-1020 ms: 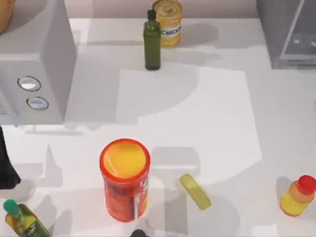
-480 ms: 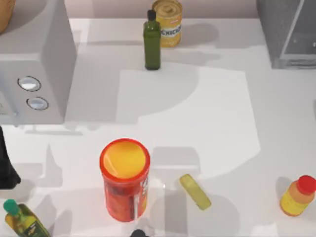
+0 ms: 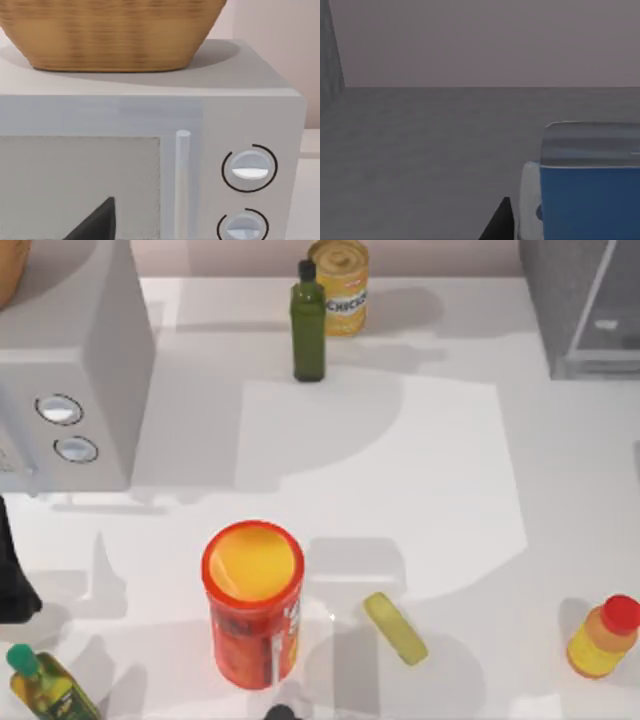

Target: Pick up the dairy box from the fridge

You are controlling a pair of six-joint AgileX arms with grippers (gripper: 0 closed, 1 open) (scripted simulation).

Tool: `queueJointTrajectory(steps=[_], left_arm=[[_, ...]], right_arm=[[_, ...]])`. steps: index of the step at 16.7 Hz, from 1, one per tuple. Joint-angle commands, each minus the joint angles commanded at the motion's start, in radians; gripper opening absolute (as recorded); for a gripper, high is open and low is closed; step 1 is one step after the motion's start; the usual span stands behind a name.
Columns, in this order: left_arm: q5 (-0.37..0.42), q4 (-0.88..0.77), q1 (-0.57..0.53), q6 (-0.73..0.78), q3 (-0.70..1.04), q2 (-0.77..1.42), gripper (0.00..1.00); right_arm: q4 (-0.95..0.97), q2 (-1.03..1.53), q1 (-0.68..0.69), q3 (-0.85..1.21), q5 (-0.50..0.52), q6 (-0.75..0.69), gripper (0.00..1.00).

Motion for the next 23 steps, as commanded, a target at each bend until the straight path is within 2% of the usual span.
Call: queueJointTrajectory(steps=[3,4,13,19,23], left_arm=[[0.000,0.000,0.000,0.000,0.000,0.000,1.00],[0.000,0.000,0.000,0.000,0.000,0.000,1.00],[0.000,0.000,0.000,0.000,0.000,0.000,1.00],[0.000,0.000,0.000,0.000,0.000,0.000,1.00],[0.000,0.000,0.000,0.000,0.000,0.000,1.00]], right_arm=[[0.000,0.000,0.000,0.000,0.000,0.000,0.02],[0.000,0.000,0.000,0.000,0.000,0.000,0.00],[-0.003,-0.005,-0.002,0.000,-0.001,0.001,0.00],[-0.136,-0.119,-0.004,0.008,0.000,0.003,0.00],[-0.147,-0.134,-0.003,0.014,-0.002,0.003,0.00]])
